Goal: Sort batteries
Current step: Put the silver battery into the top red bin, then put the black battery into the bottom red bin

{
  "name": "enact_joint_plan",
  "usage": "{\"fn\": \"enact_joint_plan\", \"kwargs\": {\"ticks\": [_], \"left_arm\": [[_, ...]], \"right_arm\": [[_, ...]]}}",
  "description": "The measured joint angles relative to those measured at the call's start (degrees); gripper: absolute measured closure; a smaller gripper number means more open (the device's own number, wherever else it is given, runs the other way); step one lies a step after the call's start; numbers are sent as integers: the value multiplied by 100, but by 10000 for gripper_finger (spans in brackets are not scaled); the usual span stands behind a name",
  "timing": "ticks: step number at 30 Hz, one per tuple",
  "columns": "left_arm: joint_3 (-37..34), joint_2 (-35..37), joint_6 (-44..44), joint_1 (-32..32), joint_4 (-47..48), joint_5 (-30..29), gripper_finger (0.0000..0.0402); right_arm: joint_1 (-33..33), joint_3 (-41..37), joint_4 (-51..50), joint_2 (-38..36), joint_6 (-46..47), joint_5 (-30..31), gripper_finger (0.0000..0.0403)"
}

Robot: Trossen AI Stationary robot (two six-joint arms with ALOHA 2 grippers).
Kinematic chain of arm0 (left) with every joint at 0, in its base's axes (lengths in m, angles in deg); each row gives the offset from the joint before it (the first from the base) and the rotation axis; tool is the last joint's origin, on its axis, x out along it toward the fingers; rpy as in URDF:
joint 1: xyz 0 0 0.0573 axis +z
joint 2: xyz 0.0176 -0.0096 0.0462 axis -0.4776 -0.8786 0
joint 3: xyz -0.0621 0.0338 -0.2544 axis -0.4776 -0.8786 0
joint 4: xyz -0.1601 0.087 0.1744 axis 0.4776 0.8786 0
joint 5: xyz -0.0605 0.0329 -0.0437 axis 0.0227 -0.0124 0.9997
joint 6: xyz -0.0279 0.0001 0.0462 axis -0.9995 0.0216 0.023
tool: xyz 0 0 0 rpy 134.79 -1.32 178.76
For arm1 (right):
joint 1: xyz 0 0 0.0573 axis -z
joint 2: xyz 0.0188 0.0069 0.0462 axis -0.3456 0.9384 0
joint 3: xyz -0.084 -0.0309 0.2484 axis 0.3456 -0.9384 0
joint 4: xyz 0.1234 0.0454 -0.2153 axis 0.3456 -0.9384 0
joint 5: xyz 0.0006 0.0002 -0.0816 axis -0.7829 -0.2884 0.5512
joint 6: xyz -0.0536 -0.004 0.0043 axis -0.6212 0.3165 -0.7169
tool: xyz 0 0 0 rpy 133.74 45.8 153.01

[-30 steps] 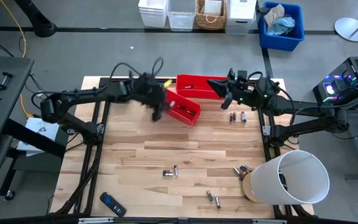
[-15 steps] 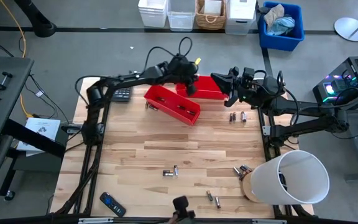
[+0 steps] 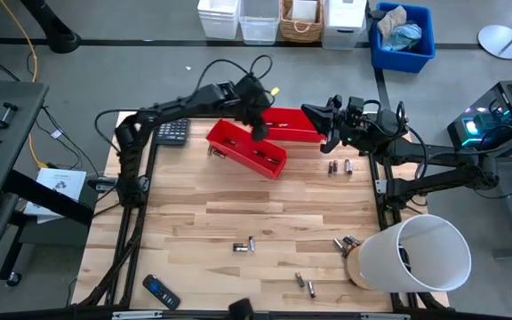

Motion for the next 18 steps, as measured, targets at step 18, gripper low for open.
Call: {"fn": "enact_joint_plan", "kwargs": {"ticks": [18], "left_arm": [[-6249,5008,-4024,-594,-1029,-2456,210]], "right_arm": [[0,0,-161,-2,-2,0,402]]}}
